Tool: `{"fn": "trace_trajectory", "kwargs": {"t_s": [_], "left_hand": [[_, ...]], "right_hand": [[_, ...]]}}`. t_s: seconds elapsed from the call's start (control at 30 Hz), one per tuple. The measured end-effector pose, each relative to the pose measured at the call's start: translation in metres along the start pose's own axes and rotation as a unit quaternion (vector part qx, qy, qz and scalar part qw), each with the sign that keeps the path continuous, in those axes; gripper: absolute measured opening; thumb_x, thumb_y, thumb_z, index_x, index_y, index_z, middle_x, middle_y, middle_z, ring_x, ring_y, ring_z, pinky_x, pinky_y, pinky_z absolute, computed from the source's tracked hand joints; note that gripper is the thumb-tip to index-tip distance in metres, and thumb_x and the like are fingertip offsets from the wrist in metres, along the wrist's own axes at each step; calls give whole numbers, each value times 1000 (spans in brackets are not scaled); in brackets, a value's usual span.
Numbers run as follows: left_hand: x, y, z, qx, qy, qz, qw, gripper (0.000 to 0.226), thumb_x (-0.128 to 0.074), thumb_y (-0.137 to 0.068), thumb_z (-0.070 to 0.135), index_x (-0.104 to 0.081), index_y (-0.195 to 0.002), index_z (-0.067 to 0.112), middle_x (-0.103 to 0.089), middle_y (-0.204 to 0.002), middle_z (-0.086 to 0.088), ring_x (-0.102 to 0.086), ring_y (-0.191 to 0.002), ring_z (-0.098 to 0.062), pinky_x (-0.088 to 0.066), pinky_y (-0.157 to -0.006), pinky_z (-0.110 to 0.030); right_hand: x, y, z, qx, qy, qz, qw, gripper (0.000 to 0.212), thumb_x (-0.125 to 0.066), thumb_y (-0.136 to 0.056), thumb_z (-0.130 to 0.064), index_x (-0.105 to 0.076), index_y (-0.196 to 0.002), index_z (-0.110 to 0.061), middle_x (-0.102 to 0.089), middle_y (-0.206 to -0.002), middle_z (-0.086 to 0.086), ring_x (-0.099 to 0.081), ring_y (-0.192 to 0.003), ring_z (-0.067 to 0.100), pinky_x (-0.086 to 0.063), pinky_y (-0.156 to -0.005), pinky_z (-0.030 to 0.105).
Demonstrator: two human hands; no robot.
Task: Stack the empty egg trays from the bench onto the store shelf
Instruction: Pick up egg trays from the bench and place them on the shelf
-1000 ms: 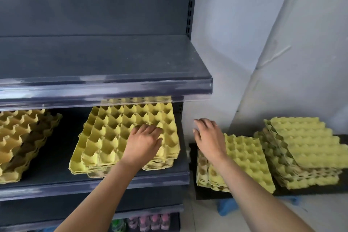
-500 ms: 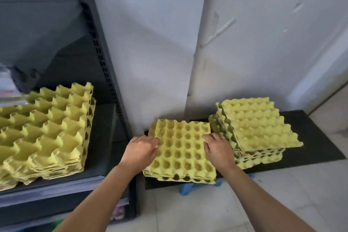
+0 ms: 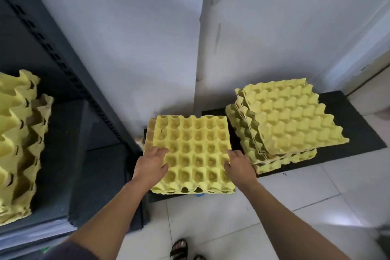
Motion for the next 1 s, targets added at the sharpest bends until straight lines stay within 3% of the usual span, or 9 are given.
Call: {"fn": "trace_trajectory", "kwargs": {"t_s": [0.2,0.27,0.33,0.4,0.47,0.57,0.7,0.83,1.0], "left_hand": [[-50,-40,-41,142,145,20,979,69,-57,-89,25,-19,-146,17,-19,-151,-10,-28,-133,-29,-36,-100,-38],[-68,-42,-56,226,269,9,936,74,-59,-87,18,-16,-147,16,-35,-141,-14,-49,-111,-29,-46,-83,-34],[-87,-40,-65,286,372,-4,883,63,-61,-84,14,-32,-140,12,-52,-124,-14,-54,-88,-24,-45,-69,-30],[-97,-38,-73,318,418,7,851,41,-64,-82,15,-52,-121,7,-59,-114,-14,-57,-86,-27,-47,-73,-33],[-100,-38,-78,332,441,23,834,35,-66,-82,15,-55,-114,6,-62,-111,-13,-59,-89,-29,-49,-78,-37],[-92,-37,-78,337,429,42,837,37,-65,-84,18,-52,-117,9,-60,-112,-10,-60,-91,-28,-48,-74,-36],[-68,-36,-75,304,396,69,863,31,-62,-85,20,-53,-113,10,-61,-104,-9,-60,-84,-26,-49,-72,-36],[-32,-33,-68,267,364,95,887,38,-59,-87,21,-50,-123,10,-54,-119,-14,-55,-104,-33,-47,-91,-46],[10,-20,-51,247,336,84,905,40,-57,-88,25,-49,-122,6,-53,-121,-15,-53,-108,-34,-46,-92,-48]], "right_hand": [[-56,-40,27,-114,-103,-34,987,64,-43,-98,-26,-11,-149,-2,-36,-140,20,-44,-121,38,-39,-97,40],[-71,-46,40,-175,-176,-35,968,58,-46,-96,-22,-22,-143,2,-45,-131,22,-49,-114,38,-41,-90,39],[-80,-50,49,-212,-224,-24,951,40,-50,-94,-20,-44,-126,2,-55,-119,21,-53,-108,36,-41,-82,34],[-82,-51,56,-241,-243,0,940,29,-52,-92,-20,-55,-115,-3,-61,-109,15,-55,-102,32,-40,-77,33],[-76,-48,59,-252,-239,33,937,24,-49,-91,-14,-57,-112,-8,-59,-97,9,-55,-92,29,-40,-74,32],[-68,-42,56,-222,-253,70,939,31,-40,-90,-2,-56,-115,-9,-54,-88,3,-49,-82,24,-38,-71,32],[-56,-37,48,-194,-322,80,923,41,-35,-91,1,-49,-128,-11,-57,-98,6,-53,-87,24,-42,-73,31],[-37,-31,33,-157,-326,69,930,42,-37,-93,1,-40,-134,-11,-57,-108,8,-51,-91,22,-41,-78,31],[5,-10,21,-122,-305,103,939,39,-39,-92,2,-46,-130,-6,-60,-115,13,-55,-100,26,-43,-87,31]]}}
Point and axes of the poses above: each hand's wrist, its own y-axis away from the middle knuckle, its own x-axis out of the back of the hand, z = x × y, the point moved 9 cm from there along -y, towards the middle knuckle
